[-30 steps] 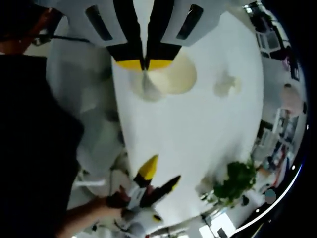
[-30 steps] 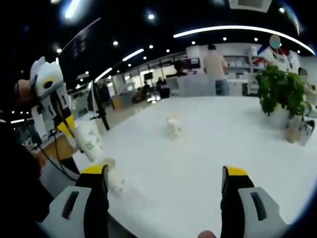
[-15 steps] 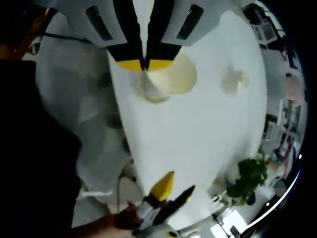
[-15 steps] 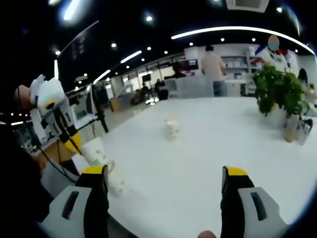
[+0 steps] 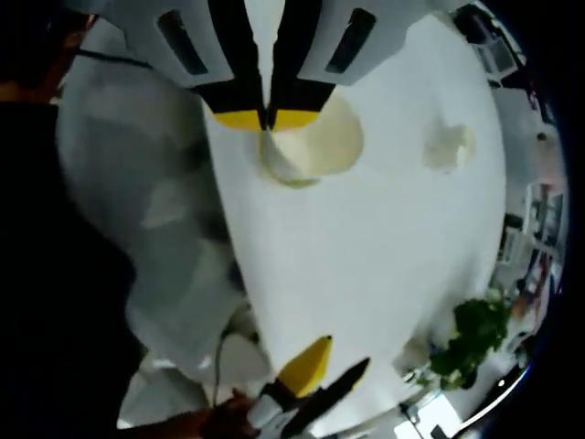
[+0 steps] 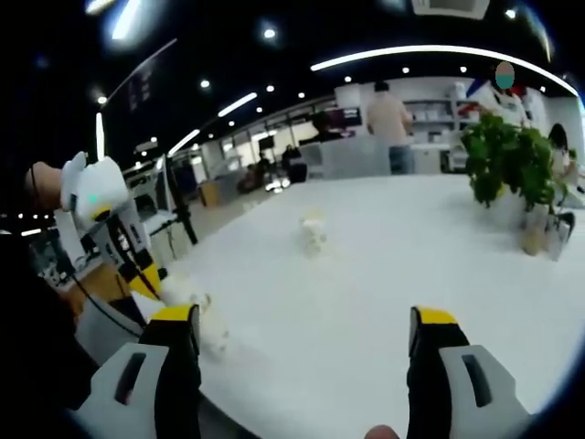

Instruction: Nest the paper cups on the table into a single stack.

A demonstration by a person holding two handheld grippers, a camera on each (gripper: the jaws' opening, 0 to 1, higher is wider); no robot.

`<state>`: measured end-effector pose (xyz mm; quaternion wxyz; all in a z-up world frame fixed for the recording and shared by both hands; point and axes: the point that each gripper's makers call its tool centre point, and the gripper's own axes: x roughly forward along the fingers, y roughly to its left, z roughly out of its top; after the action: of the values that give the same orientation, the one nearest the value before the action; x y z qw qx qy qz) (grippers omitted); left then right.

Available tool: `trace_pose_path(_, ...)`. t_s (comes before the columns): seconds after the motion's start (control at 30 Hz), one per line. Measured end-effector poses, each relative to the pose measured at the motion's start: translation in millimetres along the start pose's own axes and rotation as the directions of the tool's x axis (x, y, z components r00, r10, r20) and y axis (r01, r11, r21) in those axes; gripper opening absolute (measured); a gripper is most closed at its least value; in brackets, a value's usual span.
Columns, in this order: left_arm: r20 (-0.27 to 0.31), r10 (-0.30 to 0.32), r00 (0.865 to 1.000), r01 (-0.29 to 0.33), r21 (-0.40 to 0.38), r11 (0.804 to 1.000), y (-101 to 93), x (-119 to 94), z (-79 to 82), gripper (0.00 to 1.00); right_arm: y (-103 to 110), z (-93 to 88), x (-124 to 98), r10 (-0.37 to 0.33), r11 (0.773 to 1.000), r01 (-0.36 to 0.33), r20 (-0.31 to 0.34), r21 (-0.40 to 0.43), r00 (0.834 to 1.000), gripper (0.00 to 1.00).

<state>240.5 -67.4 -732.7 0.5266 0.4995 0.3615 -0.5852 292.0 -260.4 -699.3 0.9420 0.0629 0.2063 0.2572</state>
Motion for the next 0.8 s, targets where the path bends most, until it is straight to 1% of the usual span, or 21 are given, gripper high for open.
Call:
trace_pose_path(0.13, -0.014, -0.011, 1.000, 0.011, 0.016, 1.000, -2.3, 6, -3.9, 0.01, -1, -2.2, -1, -0.002, 1.000, 0.002, -0.002, 0.003, 1.000, 0.93)
trace_pose_path(0.33, -0.019, -0.027, 0.999, 0.028, 0.054, 0.998, -3.7, 16, -7.0, 0.01, -1, -3.5, -2, -0.004, 1.000, 0.004, -0.002, 0.010, 1.000, 0.93)
trace_pose_path(0.43, -0.006, -0.026, 1.000, 0.026, 0.071, 0.997, -2.1, 19, -4.3, 0.01, -2, -3.2, -3, -0.007, 1.000, 0.007, 0.000, 0.012, 1.000, 0.93)
trace_pose_path(0.57, 0.001, -0.033, 0.999, 0.032, 0.080, 0.996, -1.2, 22, -2.0, 0.01, -4, -5.7, -4, -0.009, 1.000, 0.009, -0.002, 0.019, 1.000, 0.93)
trace_pose_path(0.67, -0.009, -0.038, 0.999, 0.038, 0.088, 0.995, -0.9, 26, -3.8, 0.01, -5, -6.7, -5, -0.009, 1.000, 0.009, -0.006, 0.017, 1.000, 0.93)
trace_pose_path(0.8, -0.003, -0.055, 0.998, 0.055, 0.084, 0.995, -2.6, 30, -4.5, 0.01, -6, -5.8, -6, -0.013, 1.000, 0.013, -0.001, 0.023, 1.000, 0.93)
